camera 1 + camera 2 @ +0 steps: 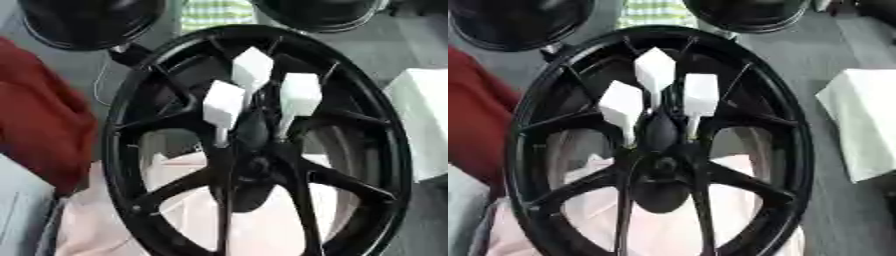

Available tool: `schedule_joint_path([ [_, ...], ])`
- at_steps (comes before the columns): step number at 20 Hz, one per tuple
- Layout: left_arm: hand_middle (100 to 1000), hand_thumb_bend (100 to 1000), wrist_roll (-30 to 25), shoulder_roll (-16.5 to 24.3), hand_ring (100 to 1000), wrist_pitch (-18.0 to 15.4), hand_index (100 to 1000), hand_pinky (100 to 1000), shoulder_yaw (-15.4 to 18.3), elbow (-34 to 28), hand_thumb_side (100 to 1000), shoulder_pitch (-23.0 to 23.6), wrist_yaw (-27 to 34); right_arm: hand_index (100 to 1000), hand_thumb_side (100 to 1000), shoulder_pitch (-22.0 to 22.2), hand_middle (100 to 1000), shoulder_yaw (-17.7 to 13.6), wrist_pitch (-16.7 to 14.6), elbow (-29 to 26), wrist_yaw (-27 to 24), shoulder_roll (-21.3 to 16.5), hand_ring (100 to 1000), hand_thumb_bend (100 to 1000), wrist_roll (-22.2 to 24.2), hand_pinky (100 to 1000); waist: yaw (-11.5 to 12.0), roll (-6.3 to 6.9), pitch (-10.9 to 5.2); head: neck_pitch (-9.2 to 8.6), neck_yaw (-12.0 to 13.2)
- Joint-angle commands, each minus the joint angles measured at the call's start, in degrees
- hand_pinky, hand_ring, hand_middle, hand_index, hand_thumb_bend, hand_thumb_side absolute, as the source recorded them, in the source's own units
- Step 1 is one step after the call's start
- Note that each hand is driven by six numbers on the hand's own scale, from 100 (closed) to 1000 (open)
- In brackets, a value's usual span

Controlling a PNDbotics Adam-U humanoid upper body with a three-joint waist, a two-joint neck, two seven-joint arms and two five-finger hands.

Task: Pull the pin out of the wheel hub.

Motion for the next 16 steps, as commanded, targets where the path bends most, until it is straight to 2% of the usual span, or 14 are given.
schedule_joint_path([
  [1, 513, 100, 0.08, 1.62, 602, 0.01, 737, 753, 0.71, -1.22, 715, 0.04, 0.19, 739, 270, -0.84, 645, -0.41, -0.01, -1.67, 1.00, -2.75, 729, 100, 0.40, 870, -0.01, 0.24, -1.13, 0.11, 0.12],
  [6, 513, 100, 0.16, 1.70, 602, -0.11, 737, 753, 0.75, -1.22, 713, 0.06, 0.24, 741, 213, -0.91, 647, -0.01, 0.38, -2.40, 2.19, -3.20, 731, 100, 0.92, 871, 0.01, 0.43, -1.13, 1.07, -0.10],
  [9, 514, 100, 0.09, 1.74, 602, -0.04, 737, 752, 0.68, -1.22, 714, 0.10, 0.26, 752, 100, -1.17, 658, 0.57, 0.82, -2.96, 4.09, -4.58, 741, 100, 2.44, 877, -0.02, 0.45, -1.27, 2.29, -0.06],
  [11, 514, 100, 0.02, 1.85, 602, 0.03, 737, 752, 0.64, -1.22, 713, 0.12, 0.28, 758, 100, -1.63, 666, 1.26, 1.17, -3.39, 5.83, -6.19, 748, 100, 4.24, 882, -0.03, 0.41, -1.44, 2.91, -0.19],
  [14, 514, 100, -0.05, 2.20, 602, 0.00, 737, 752, 0.60, -1.22, 712, 0.28, 0.27, 776, 100, -2.98, 692, 3.10, 1.75, -4.09, 9.18, -9.76, 771, 100, 8.82, 893, -0.01, 0.29, -1.73, 3.00, -0.42],
  [16, 513, 100, -0.05, 2.53, 602, -0.02, 737, 752, 0.59, -1.22, 711, 0.42, 0.20, 791, 100, -4.27, 713, 4.66, 2.04, -4.56, 12.50, -12.24, 790, 100, 14.29, 904, 0.04, 0.11, -1.87, 2.78, -0.71],
])
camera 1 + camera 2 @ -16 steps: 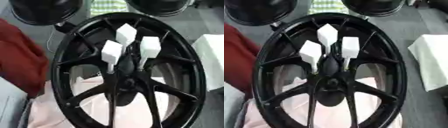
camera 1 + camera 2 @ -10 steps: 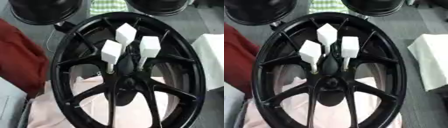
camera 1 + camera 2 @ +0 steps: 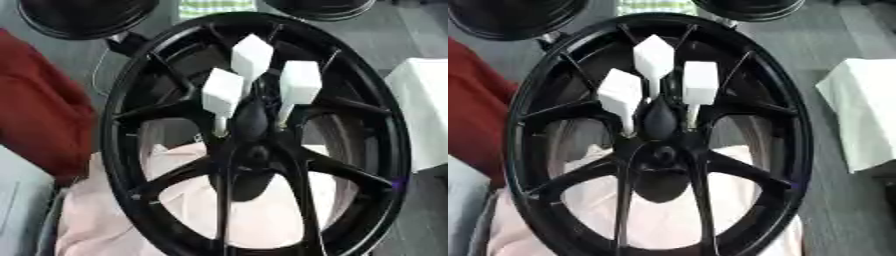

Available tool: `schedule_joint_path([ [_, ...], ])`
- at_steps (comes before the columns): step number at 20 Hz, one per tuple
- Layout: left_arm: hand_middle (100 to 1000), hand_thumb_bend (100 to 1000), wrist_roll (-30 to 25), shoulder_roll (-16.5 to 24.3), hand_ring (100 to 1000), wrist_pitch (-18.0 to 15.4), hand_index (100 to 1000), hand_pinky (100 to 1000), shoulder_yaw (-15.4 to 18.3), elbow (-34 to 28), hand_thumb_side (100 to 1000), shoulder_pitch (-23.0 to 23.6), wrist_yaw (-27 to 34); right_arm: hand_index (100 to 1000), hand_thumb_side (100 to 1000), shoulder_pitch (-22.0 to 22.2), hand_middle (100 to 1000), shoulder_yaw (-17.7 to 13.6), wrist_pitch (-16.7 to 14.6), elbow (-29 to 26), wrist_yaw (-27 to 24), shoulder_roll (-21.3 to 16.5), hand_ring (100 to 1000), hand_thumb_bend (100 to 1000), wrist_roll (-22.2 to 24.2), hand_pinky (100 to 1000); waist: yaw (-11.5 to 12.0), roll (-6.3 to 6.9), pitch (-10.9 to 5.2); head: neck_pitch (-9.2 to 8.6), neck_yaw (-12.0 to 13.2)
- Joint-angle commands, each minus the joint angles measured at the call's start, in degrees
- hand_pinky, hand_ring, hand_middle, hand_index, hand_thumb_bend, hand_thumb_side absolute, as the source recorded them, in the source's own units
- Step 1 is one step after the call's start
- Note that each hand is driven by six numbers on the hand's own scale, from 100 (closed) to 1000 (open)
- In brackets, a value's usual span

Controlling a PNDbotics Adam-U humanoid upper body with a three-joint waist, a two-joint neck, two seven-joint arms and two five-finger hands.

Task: Pull the pin out of the wheel hub.

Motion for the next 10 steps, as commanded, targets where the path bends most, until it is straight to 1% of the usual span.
schedule_joint_path([
  [1, 513, 100, -0.05, 2.35, 602, -0.04, 737, 752, 0.56, -1.22, 710, 0.14, 0.12, 797, 100, -2.20, 723, 1.61, 0.15, -1.73, 4.96, -5.92, 800, 100, 7.88, 907, 0.05, 0.01, -1.88, -0.29, -0.53],
  [2, 513, 100, -0.07, 2.52, 602, -0.02, 737, 751, 0.52, -1.22, 709, 0.18, 0.07, 802, 100, -3.02, 734, 2.43, -0.14, -2.13, 6.40, -6.86, 809, 100, 11.08, 911, 0.07, -0.10, -1.93, -0.44, -0.59],
  [5, 513, 100, -0.15, 3.07, 605, -0.03, 737, 751, 0.38, -1.22, 707, 0.23, -0.07, 816, 207, -5.88, 757, 4.91, -1.72, -3.34, 9.85, -8.92, 835, 100, 20.20, 920, 0.16, -0.39, -2.06, -0.82, -0.68],
  [6, 513, 100, -0.19, 3.27, 605, -0.05, 737, 751, 0.32, -1.22, 707, 0.23, -0.12, 817, 225, -6.91, 761, 5.88, -2.45, -3.76, 10.85, -9.44, 838, 100, 23.22, 921, 0.19, -0.50, -2.09, -0.94, -0.72],
  [8, 513, 100, -0.26, 3.62, 607, -0.09, 737, 751, 0.22, -1.22, 706, 0.24, -0.20, 826, 279, -8.73, 772, 7.70, -3.72, -4.19, 12.33, -10.02, 851, 100, 28.54, 925, 0.22, -0.71, -2.14, -1.14, -0.85],
  [10, 513, 100, -0.38, 3.89, 607, -0.09, 737, 750, 0.08, -1.22, 706, 0.20, -0.26, 828, 306, -10.53, 775, 9.57, -4.91, -4.47, 13.47, -10.23, 854, 100, 33.25, 925, 0.28, -0.89, -2.16, -1.40, -0.94],
])
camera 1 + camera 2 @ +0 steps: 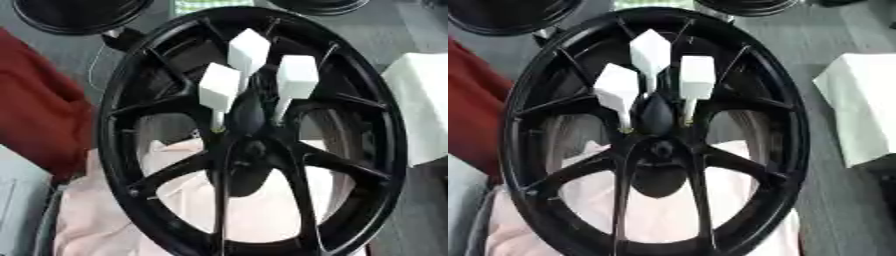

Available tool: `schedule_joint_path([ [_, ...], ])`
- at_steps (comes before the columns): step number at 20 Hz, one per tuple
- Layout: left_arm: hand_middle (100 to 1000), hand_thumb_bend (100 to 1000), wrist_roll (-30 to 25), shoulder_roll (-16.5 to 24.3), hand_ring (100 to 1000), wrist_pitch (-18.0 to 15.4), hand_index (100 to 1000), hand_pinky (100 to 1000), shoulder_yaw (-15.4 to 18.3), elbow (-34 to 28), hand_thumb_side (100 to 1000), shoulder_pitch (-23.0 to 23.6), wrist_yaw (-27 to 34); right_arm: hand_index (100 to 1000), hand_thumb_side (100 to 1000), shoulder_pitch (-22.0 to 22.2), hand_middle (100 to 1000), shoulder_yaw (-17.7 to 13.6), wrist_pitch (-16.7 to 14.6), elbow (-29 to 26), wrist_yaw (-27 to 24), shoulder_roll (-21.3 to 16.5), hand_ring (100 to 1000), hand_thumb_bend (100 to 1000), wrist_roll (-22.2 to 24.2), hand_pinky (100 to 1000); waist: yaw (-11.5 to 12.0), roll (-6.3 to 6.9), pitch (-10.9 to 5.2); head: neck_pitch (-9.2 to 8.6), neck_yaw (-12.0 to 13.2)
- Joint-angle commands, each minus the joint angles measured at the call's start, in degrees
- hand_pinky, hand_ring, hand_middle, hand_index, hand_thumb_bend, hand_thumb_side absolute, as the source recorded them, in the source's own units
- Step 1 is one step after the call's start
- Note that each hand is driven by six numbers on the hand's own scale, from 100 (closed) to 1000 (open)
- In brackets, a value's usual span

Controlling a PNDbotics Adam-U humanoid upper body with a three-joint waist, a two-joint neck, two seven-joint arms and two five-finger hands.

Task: Pull the pin out of the wheel hub.

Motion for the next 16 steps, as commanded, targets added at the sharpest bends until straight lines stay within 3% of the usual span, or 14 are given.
schedule_joint_path([
  [1, 513, 100, -0.31, 2.19, 607, -0.01, 737, 750, 0.09, -1.21, 707, -0.18, -0.22, 828, 311, -2.67, 775, 1.98, -1.76, -1.22, 2.08, -2.67, 854, 100, 7.00, 925, 0.12, -0.83, -2.16, -0.95, -0.20],
  [5, 514, 100, -0.32, 2.46, 608, 0.08, 737, 750, 0.07, -1.21, 707, -0.21, -0.23, 826, 305, -5.63, 769, 3.87, -2.63, -1.42, 2.58, -1.85, 848, 100, 9.37, 920, 0.17, -1.01, -2.17, -1.10, -0.08],
  [12, 515, 100, -0.46, 2.74, 608, 0.17, 737, 749, -0.19, -1.21, 708, -0.51, 0.06, 824, 265, -7.82, 763, 7.35, -1.33, -1.64, 1.12, -1.05, 841, 100, 6.86, 908, 0.35, -1.33, -2.27, -1.54, -0.02],
  [16, 515, 100, -0.52, 2.80, 608, 0.33, 737, 749, -0.25, -1.21, 710, -0.58, 0.27, 822, 344, -6.55, 758, 8.88, 0.33, -3.08, -0.96, -1.88, 834, 100, 5.04, 899, 0.48, -1.52, -2.27, -1.81, 0.02],
])
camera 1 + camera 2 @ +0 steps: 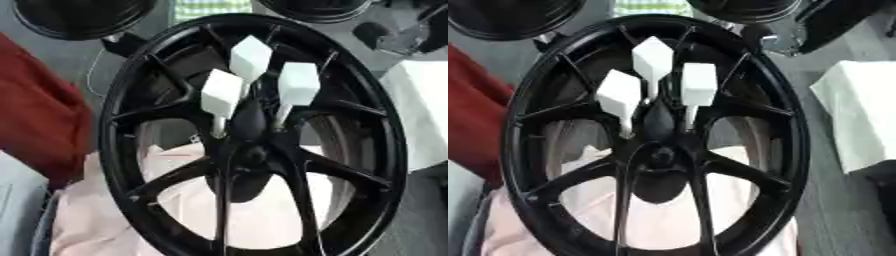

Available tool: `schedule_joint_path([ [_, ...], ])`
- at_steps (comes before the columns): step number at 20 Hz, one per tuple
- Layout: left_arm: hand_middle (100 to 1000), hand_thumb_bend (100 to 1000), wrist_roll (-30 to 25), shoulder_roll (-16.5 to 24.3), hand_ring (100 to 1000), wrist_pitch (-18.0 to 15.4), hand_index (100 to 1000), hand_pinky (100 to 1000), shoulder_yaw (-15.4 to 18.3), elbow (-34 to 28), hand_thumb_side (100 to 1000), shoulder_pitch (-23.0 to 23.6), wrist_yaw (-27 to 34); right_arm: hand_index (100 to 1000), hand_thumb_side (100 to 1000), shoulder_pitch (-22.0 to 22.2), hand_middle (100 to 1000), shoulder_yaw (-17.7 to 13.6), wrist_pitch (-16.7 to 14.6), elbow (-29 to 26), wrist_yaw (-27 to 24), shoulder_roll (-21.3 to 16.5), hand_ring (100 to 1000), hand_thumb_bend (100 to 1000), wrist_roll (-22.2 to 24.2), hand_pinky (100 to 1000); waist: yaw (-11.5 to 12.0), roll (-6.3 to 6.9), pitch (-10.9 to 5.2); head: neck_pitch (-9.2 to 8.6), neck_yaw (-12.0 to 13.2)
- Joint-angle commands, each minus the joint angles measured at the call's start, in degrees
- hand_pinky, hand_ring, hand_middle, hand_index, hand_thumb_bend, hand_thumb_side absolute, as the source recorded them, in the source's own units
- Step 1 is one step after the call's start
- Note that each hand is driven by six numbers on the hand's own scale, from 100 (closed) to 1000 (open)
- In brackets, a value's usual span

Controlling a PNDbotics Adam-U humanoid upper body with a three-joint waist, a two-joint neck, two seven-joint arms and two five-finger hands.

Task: Pull the pin out of the wheel hub.

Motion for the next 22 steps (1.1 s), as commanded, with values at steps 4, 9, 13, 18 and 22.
schedule_joint_path([
  [4, 515, 100, -0.26, 1.98, 608, 0.21, 737, 748, 0.02, -1.18, 712, -0.58, 0.38, 828, 427, 1.14, 759, 1.75, 3.90, -3.14, -4.14, -3.24, 834, 100, -2.37, 893, 0.33, -0.80, -2.23, -0.91, 0.17],
  [9, 515, 100, -0.40, 2.13, 608, 0.51, 736, 747, -0.11, -1.09, 714, -0.61, 0.45, 849, 553, 1.70, 780, 3.69, 5.43, -3.41, -7.77, -4.18, 849, 100, -2.01, 890, 0.46, -1.08, -2.14, -1.04, 0.48],
  [13, 515, 100, -0.42, 2.17, 608, 0.57, 736, 747, -0.09, -1.06, 715, -0.60, 0.45, 875, 592, 1.70, 805, 3.67, 5.96, -3.42, -8.93, -4.53, 869, 100, -3.45, 891, 0.49, -1.14, -2.01, -1.18, 0.90],
  [18, 515, 100, -0.48, 2.02, 608, 0.68, 736, 746, -0.19, -0.98, 717, -0.66, 0.37, 881, 533, 2.31, 807, 4.10, 5.90, -3.42, -7.32, -5.04, 872, 100, -6.26, 891, 0.59, -1.17, -1.76, -1.60, 1.03],
  [22, 515, 100, -0.49, 2.00, 608, 0.70, 736, 745, -0.24, -0.98, 716, -0.70, 0.32, 885, 524, 3.16, 803, 4.51, 7.15, -3.42, -4.97, -5.57, 872, 100, -9.86, 888, 0.69, -1.13, -1.53, -1.69, 1.06],
])
